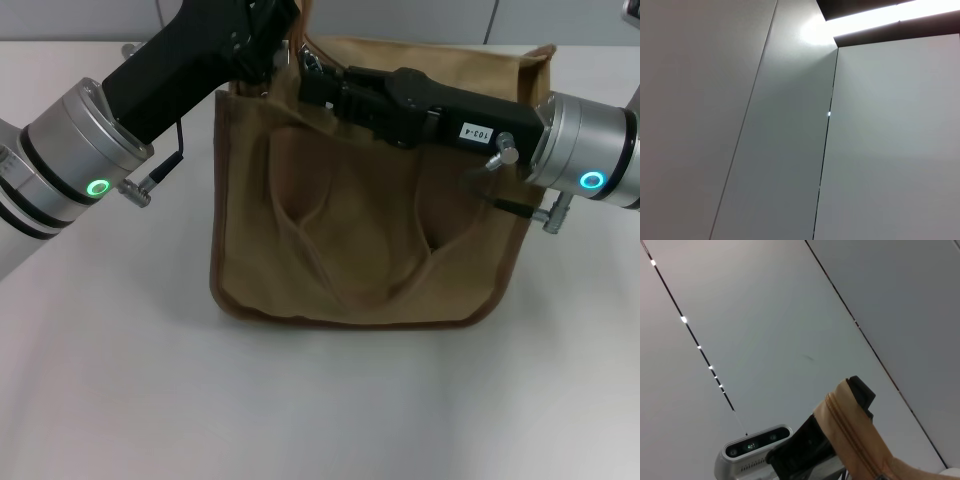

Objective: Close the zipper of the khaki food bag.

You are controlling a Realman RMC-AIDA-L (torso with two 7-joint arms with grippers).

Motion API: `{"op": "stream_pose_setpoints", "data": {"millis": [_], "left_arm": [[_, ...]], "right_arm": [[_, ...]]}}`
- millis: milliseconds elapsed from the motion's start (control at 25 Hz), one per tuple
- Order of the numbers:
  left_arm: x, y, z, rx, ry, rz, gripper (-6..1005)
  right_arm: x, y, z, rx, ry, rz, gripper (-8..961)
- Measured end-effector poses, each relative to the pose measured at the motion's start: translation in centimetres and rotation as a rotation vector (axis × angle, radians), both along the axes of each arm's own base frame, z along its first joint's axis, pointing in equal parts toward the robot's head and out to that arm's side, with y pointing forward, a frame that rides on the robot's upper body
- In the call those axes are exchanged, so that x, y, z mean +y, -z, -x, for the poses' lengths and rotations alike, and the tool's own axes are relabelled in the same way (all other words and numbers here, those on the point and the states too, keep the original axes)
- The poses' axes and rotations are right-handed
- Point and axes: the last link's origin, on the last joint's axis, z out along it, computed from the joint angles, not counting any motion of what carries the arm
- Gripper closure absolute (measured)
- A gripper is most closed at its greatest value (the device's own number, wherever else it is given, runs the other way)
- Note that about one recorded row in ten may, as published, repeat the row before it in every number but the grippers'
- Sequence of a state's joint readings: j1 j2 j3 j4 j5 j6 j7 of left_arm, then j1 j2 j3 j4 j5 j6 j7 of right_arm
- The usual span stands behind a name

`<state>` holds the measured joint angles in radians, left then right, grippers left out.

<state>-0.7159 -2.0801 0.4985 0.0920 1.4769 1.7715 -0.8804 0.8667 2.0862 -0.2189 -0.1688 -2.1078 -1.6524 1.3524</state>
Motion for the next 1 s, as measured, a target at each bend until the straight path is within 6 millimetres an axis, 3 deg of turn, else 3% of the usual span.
{"op": "stream_pose_setpoints", "data": {"millis": [80,200,400,760,1000], "left_arm": [[0.0,0.0,0.0,0.000,-0.001,0.000,974],[0.0,0.0,0.1,0.001,-0.002,-0.001,974],[0.0,0.0,0.1,0.001,-0.003,-0.003,974],[0.1,-0.3,0.5,0.003,-0.022,-0.017,974],[0.1,-1.0,2.5,0.013,-0.110,-0.062,974]], "right_arm": [[0.0,0.0,0.0,0.001,-0.001,-0.002,653],[0.0,-0.1,0.1,0.000,-0.008,-0.007,810],[0.1,-0.2,0.1,0.002,-0.010,-0.011,942],[0.2,-0.5,-0.5,0.015,0.021,-0.033,947],[0.0,-1.2,-1.7,0.018,0.054,-0.059,948]]}}
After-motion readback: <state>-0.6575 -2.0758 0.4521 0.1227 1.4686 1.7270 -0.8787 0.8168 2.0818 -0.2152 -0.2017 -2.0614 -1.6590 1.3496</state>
